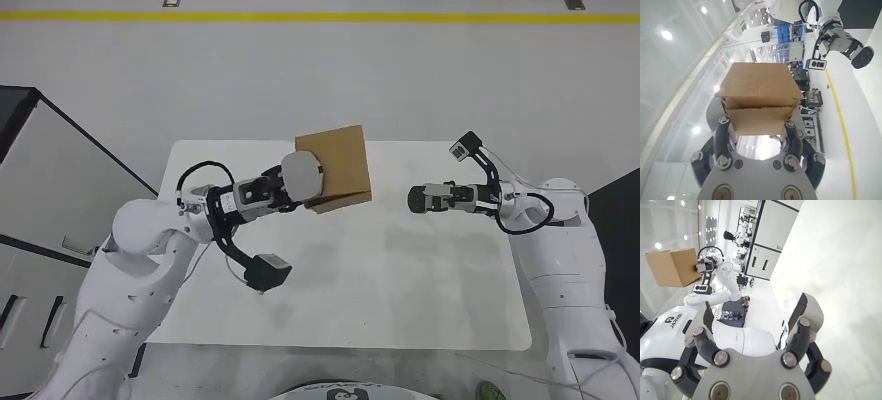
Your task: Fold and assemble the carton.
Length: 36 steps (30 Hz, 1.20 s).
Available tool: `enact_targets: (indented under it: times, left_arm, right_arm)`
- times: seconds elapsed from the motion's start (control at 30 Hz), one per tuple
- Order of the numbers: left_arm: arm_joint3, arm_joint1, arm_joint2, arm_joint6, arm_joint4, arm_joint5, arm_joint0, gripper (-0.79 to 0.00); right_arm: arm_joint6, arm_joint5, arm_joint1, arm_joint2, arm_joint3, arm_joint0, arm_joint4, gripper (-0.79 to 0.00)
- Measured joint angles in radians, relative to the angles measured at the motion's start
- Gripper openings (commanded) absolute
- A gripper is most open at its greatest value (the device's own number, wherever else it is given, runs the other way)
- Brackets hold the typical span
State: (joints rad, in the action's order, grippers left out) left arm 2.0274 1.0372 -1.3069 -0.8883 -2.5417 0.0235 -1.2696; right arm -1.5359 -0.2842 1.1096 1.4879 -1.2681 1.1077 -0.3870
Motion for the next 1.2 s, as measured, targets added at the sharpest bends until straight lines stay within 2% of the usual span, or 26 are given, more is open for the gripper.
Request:
enact_targets:
  times: [0.13,0.4,0.47,0.63,0.73,0.93,1.1,1.2]
  left_arm:
    - [-0.007,0.001,0.009,-0.029,-0.014,0.09,-0.001,-0.785]
    - [-0.005,0.001,0.009,-0.029,-0.012,0.092,0.0,-0.785]
    - [0.007,0.001,0.005,-0.023,-0.042,0.12,0.001,-0.785]
    - [0.012,-0.006,-0.004,-0.02,-0.318,0.292,-0.007,-0.785]
    - [0.001,-0.007,-0.008,0.007,-0.403,0.383,-0.015,-0.785]
    - [-0.004,-0.009,-0.039,0.07,-0.525,0.575,-0.028,-0.785]
    - [-0.015,-0.015,-0.078,0.042,-0.53,0.723,-0.033,-0.785]
    - [-0.013,-0.015,-0.093,0.036,-0.53,0.781,-0.039,-0.785]
  right_arm:
    - [0.0,0.0,0.0,0.0,0.0,0.0,0.0,0.0]
    - [0.0,0.0,0.0,0.0,0.0,0.0,0.0,0.0]
    - [0.0,0.0,0.0,0.0,0.0,0.0,0.0,0.0]
    - [0.0,0.0,0.0,0.0,0.0,0.0,0.0,0.0]
    - [0.0,0.0,0.0,0.0,0.0,0.0,0.0,0.0]
    - [0.0,0.0,0.0,0.0,0.0,0.0,0.0,0.0]
    - [0.0,0.0,0.0,0.0,0.0,0.0,0.0,0.0]
    - [0.0,0.0,0.0,0.0,0.0,0.0,0.0,0.0]
